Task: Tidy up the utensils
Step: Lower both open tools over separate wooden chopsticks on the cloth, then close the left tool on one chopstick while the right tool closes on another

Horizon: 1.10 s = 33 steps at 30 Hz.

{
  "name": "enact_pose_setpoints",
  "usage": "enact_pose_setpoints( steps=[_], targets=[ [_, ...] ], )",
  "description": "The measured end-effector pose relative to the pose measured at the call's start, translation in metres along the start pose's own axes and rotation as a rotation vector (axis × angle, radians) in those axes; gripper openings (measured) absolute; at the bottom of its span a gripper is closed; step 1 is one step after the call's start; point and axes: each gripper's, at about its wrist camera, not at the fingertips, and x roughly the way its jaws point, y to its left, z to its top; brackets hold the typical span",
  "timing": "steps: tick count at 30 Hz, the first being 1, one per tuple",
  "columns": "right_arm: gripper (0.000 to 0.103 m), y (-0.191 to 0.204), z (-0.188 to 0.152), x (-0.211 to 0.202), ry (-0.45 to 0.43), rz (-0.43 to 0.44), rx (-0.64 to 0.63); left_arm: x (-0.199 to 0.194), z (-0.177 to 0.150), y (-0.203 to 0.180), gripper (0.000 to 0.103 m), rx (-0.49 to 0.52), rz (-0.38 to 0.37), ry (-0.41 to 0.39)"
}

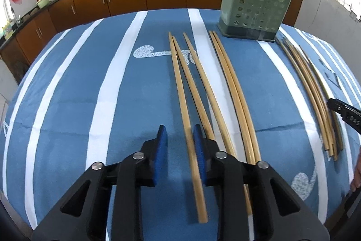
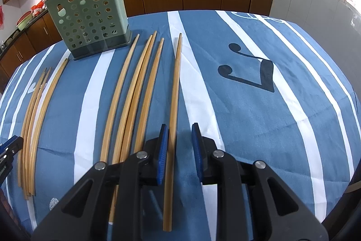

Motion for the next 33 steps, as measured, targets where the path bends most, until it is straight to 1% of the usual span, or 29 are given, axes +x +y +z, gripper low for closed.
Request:
enact_pose_setpoints(
  steps=[2,3,4,6,10,15,18,20,22,30,33],
  targets=[
    [0.020,0.000,0.003,0.002,0.004,0.000,-0.009,0.003,0.005,0.001,0.015,0.004,0.012,0.001],
    [0.015,0.001,0.004,0.003,0.005,0.002,-0.013,0.006,0.008,0.002,0.012,0.007,0.017,0.002],
    [0.011,0.000,0.006,0.004,0.006,0.006,-0.014,0.009,0.012,0.004,0.012,0.007,0.023,0.004],
    [0.008,-0.002,0.011,0.008,0.008,0.014,-0.006,0.015,0.021,0.009,0.011,0.005,0.032,0.006],
    [0.008,-0.013,0.023,0.017,-0.006,0.012,0.022,0.028,0.037,0.024,0.011,-0.008,0.050,0.001],
    [0.008,-0.022,0.034,0.025,-0.048,-0.025,0.032,0.035,0.044,0.038,0.011,-0.022,0.014,-0.027],
    [0.008,-0.024,0.035,0.026,-0.066,-0.026,0.030,0.033,0.042,0.041,0.011,-0.039,-0.020,-0.036],
    [0.011,-0.023,0.033,0.024,-0.065,-0.021,0.028,0.030,0.038,0.044,0.011,-0.053,-0.046,-0.041],
    [0.016,-0.023,0.031,0.023,-0.062,-0.011,0.026,0.028,0.035,0.045,0.011,-0.056,-0.055,-0.043],
    [0.019,-0.019,0.016,0.012,-0.054,0.007,0.008,0.019,0.023,0.043,0.013,-0.035,-0.050,-0.045],
    [0.017,-0.017,0.011,0.009,-0.061,0.000,-0.001,0.016,0.018,0.041,0.013,-0.024,-0.039,-0.050]
  ],
)
